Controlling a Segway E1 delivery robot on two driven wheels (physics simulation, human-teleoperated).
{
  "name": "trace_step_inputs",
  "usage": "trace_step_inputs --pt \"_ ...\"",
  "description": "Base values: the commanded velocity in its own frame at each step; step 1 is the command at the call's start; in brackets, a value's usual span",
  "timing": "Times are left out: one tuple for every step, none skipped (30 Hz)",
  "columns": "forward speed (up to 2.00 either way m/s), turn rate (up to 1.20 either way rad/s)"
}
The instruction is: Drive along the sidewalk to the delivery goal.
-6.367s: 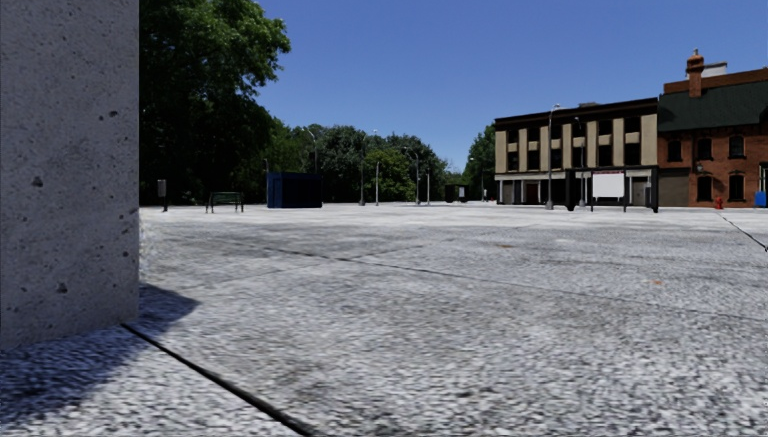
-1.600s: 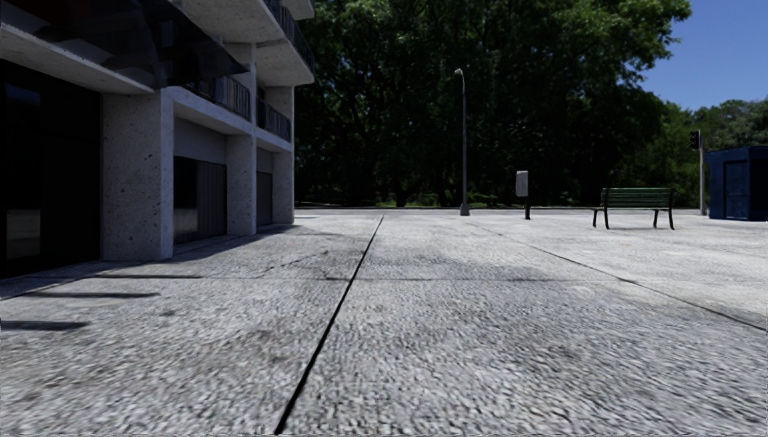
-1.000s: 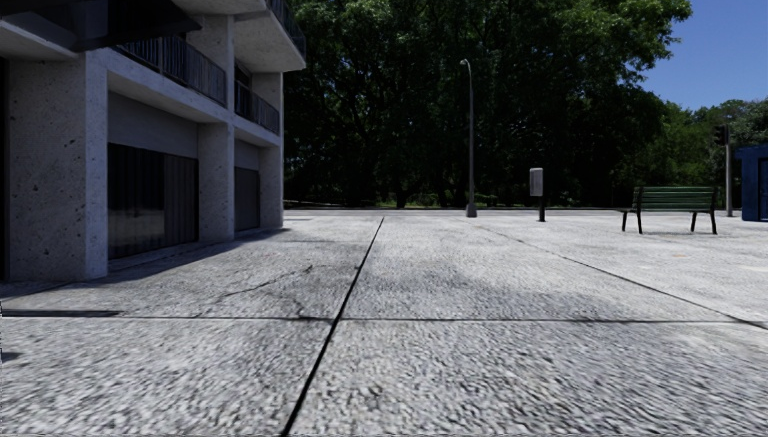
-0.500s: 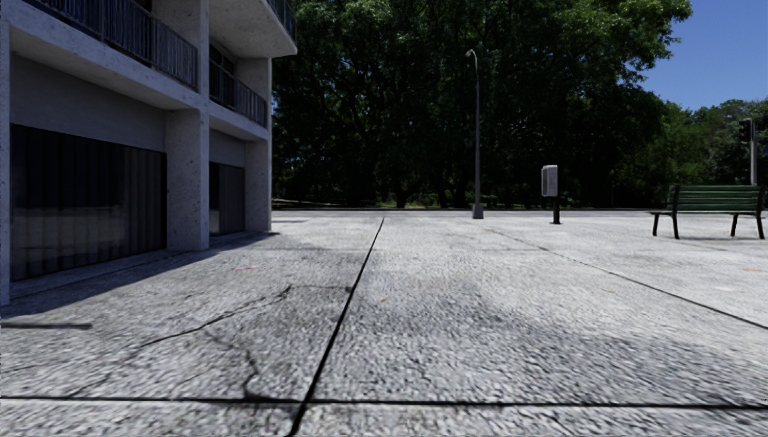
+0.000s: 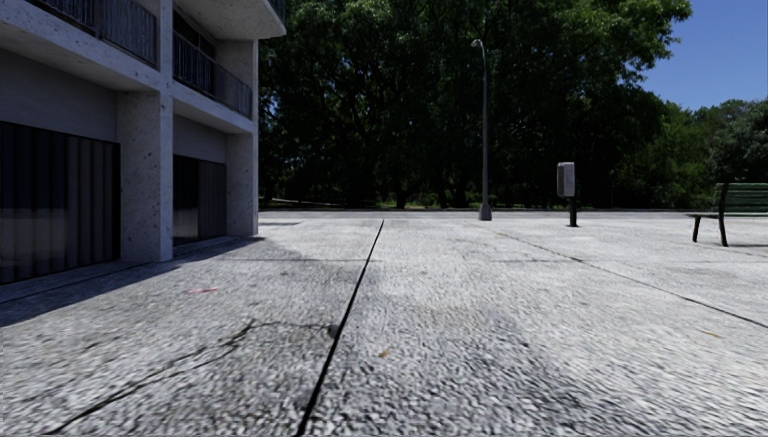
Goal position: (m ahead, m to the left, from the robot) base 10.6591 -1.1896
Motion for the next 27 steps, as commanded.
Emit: trace_step_inputs --pt "2.00 0.00" --pt "2.00 0.00" --pt "2.00 0.00" --pt "2.00 0.00" --pt "2.00 0.00" --pt "2.00 0.00" --pt "2.00 0.00" --pt "2.00 0.00" --pt "2.00 0.00" --pt "2.00 0.00" --pt "2.00 0.00" --pt "2.00 0.00" --pt "2.00 0.00" --pt "2.00 0.00" --pt "2.00 0.00" --pt "2.00 0.00" --pt "2.00 0.00" --pt "2.00 0.00" --pt "2.00 0.00" --pt "2.00 0.00" --pt "2.00 0.00" --pt "2.00 0.00" --pt "2.00 0.00" --pt "2.00 0.00" --pt "2.00 0.00" --pt "2.00 0.00" --pt "2.00 0.00"
